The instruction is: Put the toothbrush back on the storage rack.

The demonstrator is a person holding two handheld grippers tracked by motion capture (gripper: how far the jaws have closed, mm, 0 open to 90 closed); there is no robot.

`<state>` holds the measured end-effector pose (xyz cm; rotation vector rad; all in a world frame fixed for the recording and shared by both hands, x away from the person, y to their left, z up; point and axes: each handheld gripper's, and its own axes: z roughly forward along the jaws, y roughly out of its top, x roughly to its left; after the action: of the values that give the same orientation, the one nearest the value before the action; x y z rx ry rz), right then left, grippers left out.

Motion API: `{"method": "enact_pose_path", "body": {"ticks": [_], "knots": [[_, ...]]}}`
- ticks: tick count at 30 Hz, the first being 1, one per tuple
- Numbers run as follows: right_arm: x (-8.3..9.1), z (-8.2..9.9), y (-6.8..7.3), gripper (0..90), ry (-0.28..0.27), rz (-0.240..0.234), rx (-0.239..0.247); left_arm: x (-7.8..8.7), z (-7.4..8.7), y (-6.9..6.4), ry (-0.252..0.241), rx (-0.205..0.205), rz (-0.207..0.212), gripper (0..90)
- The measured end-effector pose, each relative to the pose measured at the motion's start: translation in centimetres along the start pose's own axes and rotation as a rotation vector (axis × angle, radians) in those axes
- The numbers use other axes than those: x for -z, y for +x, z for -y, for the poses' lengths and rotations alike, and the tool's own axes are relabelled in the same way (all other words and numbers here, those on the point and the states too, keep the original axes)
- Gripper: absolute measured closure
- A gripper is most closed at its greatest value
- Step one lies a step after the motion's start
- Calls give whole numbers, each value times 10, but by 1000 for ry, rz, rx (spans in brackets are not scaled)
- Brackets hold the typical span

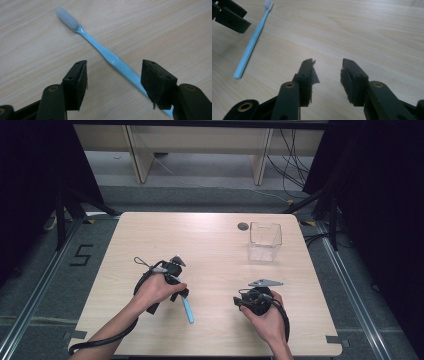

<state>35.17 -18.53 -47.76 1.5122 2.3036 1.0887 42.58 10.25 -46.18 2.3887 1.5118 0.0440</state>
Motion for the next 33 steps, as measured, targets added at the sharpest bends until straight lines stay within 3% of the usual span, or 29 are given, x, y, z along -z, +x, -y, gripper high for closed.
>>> {"method": "enact_pose_path", "body": {"ticks": [2, 3, 5, 22, 26, 33], "knots": [[0, 0, 0, 620, 0, -1, -1, -8, -2, -2, 31, 21, -3, 372], [0, 0, 2, 620, 7, -2, -19, -10, -2, -2, 47, 18, -8, 372], [0, 0, 1, 620, 1, 1, -5, -13, -3, -2, 70, 15, -7, 371], [-3, 1, 2, 621, 0, -9, -19, -23, -11, -8, 108, 0, -31, 387], [-3, 1, 2, 621, 5, -5, -18, -24, -9, -6, 88, -35, -50, 434], [-3, 1, 1, 621, 10, -7, -11, -23, -6, -5, 99, -112, -75, 559]]}}
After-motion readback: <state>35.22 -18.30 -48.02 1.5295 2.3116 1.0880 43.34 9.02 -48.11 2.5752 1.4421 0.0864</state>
